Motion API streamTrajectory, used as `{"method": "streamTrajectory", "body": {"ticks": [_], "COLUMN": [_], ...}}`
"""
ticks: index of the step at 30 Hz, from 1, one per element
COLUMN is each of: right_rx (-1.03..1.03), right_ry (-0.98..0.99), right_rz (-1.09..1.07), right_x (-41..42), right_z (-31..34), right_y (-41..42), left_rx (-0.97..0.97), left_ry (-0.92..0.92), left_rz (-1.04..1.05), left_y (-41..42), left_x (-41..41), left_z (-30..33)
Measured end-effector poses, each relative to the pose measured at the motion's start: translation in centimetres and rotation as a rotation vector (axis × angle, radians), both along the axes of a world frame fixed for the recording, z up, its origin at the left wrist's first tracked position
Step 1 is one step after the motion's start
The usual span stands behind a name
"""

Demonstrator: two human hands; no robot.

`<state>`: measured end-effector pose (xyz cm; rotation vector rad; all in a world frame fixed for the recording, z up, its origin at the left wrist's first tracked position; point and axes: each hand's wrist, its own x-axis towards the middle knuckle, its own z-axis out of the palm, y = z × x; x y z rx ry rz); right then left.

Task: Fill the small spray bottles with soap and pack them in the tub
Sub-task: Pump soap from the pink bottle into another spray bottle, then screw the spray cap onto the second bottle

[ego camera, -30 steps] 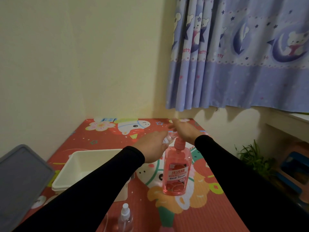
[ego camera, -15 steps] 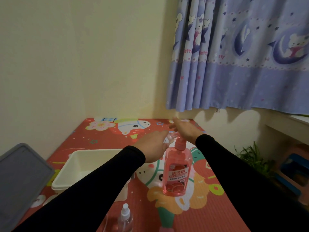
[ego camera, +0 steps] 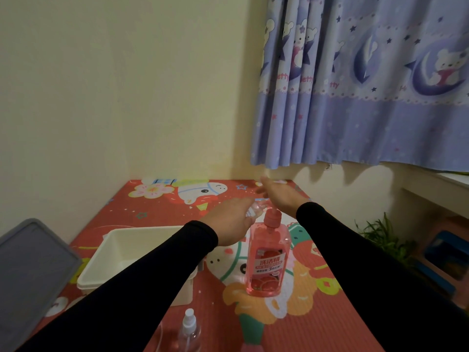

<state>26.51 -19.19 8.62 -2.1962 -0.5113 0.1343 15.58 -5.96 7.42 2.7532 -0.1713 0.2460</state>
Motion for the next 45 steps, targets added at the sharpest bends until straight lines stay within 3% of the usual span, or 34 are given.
{"method": "streamTrajectory", "body": {"ticks": [5, 17, 29, 45], "right_rx": [0.011, 0.02, 0.02, -0.104], "right_ry": [-0.073, -0.56, -0.703, -0.736], "right_rz": [-0.024, -0.171, -0.063, 0.243], "right_x": [0.0, -1.7, -5.8, -16.6], "right_z": [-0.2, 1.2, 2.5, -5.8], "right_y": [-0.1, -0.4, -0.8, 1.1], "left_rx": [-0.042, -0.182, -0.348, -0.495], "left_ry": [-0.017, 0.015, -0.015, -0.113], "left_rz": [0.0, 0.04, 0.061, 0.181], "left_y": [0.0, 1.1, 2.3, 8.3], "left_x": [-0.1, -1.1, -5.1, -14.6], "left_z": [-0.4, -0.9, -0.2, -3.9]}}
